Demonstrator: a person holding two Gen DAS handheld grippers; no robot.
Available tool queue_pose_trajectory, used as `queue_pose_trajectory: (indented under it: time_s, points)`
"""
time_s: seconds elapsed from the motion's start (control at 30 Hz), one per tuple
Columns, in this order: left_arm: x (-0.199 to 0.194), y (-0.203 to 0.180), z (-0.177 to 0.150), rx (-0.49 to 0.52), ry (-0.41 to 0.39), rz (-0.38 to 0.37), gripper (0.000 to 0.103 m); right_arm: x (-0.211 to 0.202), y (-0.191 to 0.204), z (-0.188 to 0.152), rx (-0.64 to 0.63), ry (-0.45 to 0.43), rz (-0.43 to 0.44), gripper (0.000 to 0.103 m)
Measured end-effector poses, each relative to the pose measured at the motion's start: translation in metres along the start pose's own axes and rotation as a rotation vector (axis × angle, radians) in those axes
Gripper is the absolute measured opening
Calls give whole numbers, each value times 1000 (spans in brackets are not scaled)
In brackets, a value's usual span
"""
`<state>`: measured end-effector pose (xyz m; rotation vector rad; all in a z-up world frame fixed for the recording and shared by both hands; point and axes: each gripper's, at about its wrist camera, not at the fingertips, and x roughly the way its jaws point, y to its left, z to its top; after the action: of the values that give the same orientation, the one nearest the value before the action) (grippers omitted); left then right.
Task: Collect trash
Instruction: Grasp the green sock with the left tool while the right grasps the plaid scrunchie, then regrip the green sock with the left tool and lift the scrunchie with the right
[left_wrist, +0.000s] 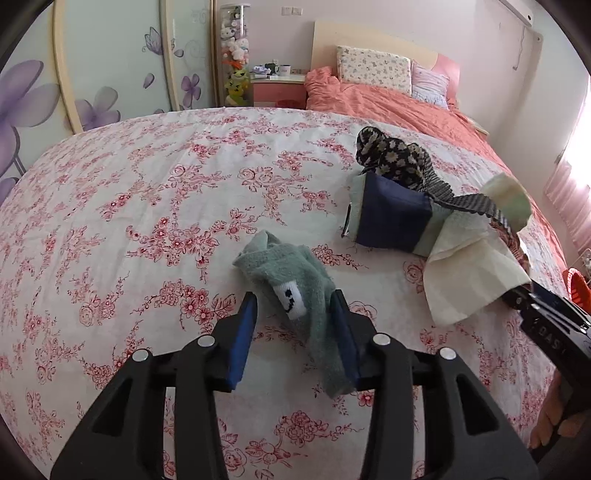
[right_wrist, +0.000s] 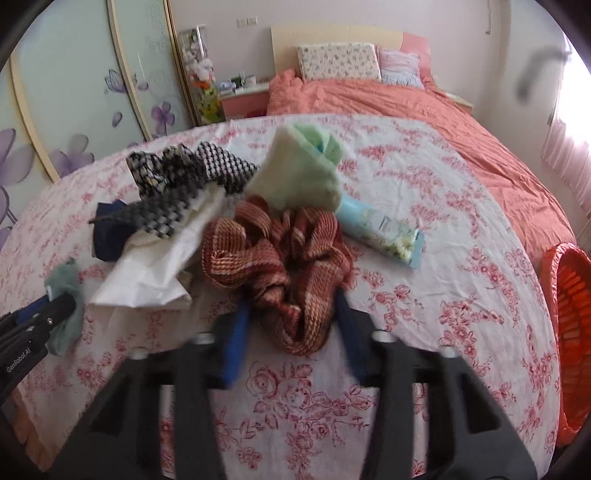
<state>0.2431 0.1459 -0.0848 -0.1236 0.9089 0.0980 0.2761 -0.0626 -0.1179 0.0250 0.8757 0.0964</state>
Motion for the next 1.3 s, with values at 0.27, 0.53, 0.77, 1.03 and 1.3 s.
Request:
queue_pose_trajectory:
  time_s: [0.27, 0.53, 0.77, 1.03, 1.3]
  points:
    - [4, -4, -3, 18, -13, 28, 44, -22, -35, -20, 31, -16, -32, 19]
    - [3, -12, -4, 87, -37, 111, 55, -32, -62, -28, 47, -25, -137, 29]
    - [5, -4, -2, 70, -30, 105, 70, -40, -60, -30, 51, -58, 0, 59]
    - [9, -6, 1, 77, -29, 99, 71, -34, -58, -18, 128, -78, -3, 66]
    - [12, 1, 2, 8, 1, 56, 71, -19, -45, -8, 87, -63, -72, 55]
